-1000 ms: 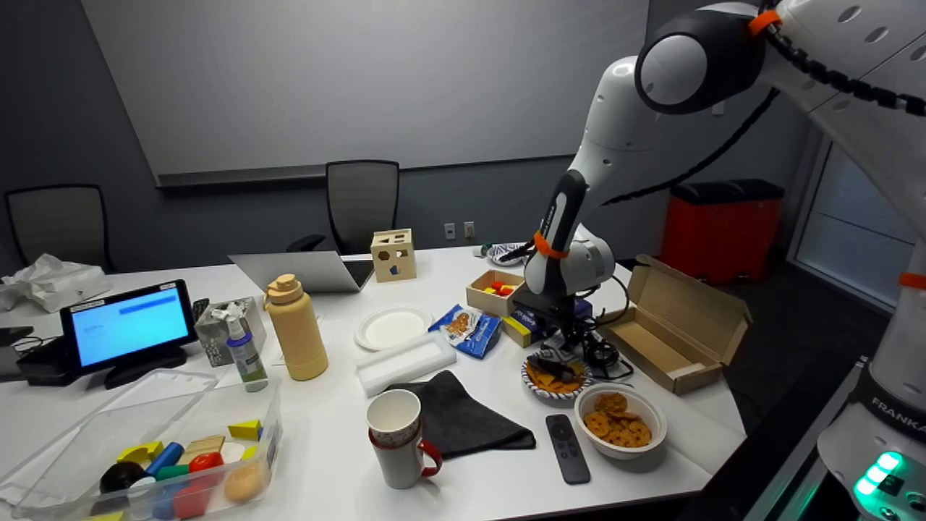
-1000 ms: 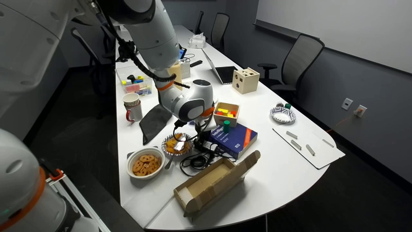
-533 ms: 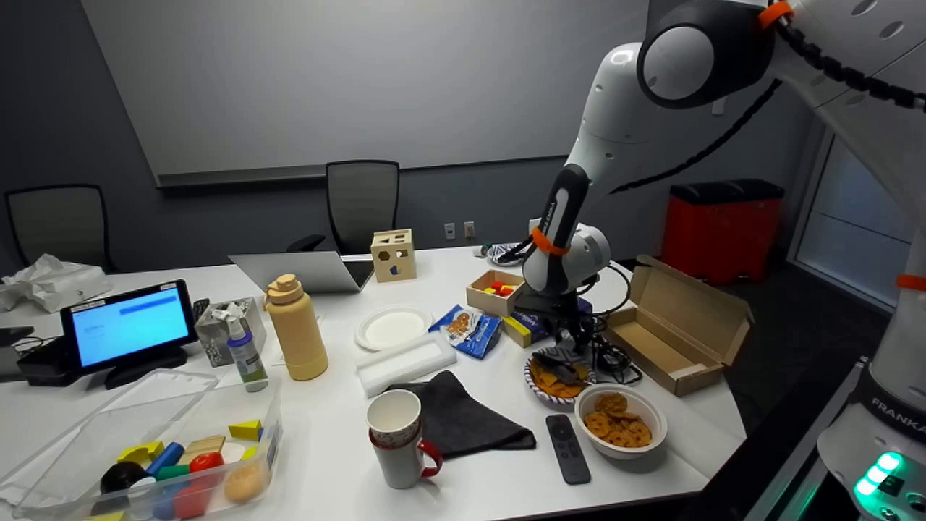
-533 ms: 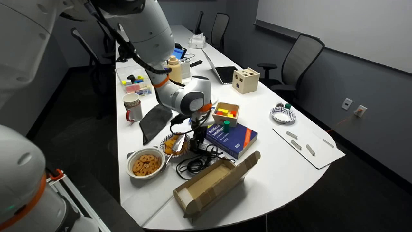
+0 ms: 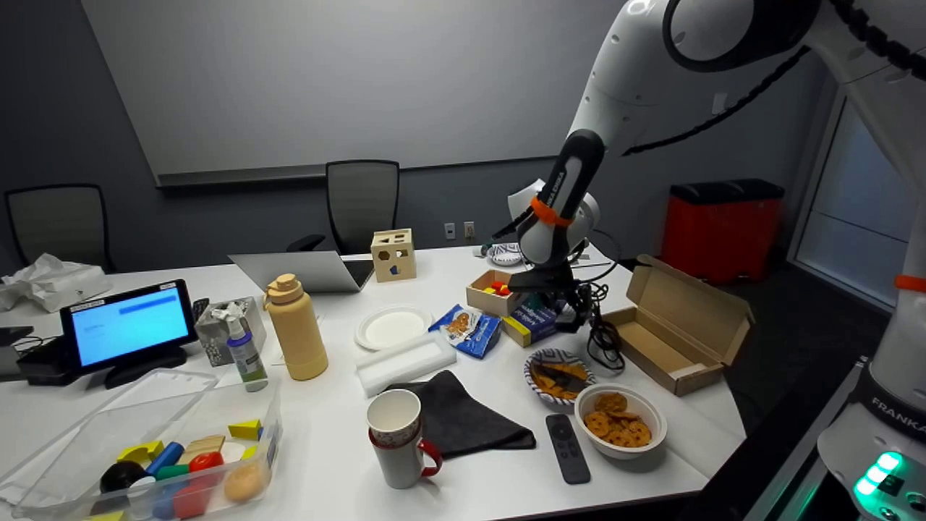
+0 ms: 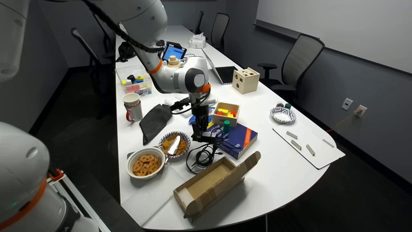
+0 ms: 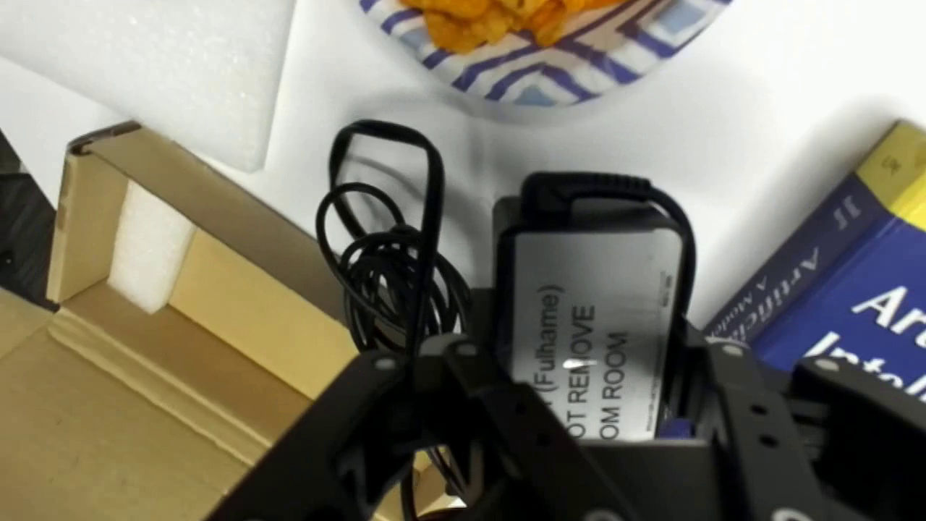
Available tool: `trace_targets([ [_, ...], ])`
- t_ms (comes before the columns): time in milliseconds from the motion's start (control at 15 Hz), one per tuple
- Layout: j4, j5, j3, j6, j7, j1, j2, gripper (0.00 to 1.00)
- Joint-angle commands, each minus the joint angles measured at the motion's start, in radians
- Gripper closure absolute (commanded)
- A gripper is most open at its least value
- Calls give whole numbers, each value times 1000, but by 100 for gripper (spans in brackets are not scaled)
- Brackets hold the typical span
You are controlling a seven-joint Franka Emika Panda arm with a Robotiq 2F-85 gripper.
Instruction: Put the black cable inside the brown box.
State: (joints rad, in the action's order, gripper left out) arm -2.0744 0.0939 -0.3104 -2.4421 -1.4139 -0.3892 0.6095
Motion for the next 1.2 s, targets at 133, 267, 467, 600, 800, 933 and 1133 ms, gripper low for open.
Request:
trace_targets([
  [133, 60, 157, 53, 294, -16, 30, -102, 73],
  [267, 77, 186, 93, 429, 20, 51, -138, 73],
  [467, 102, 232, 143, 635, 82, 78, -188, 73],
  [600, 117, 280, 166, 758, 102, 89, -217, 73],
  [800, 130, 342, 199, 925, 142, 113, -254, 73],
  [933, 129, 365, 217, 1003, 172, 133, -274, 73],
  [1133, 107, 391, 239, 1064, 198, 164, -281, 73],
])
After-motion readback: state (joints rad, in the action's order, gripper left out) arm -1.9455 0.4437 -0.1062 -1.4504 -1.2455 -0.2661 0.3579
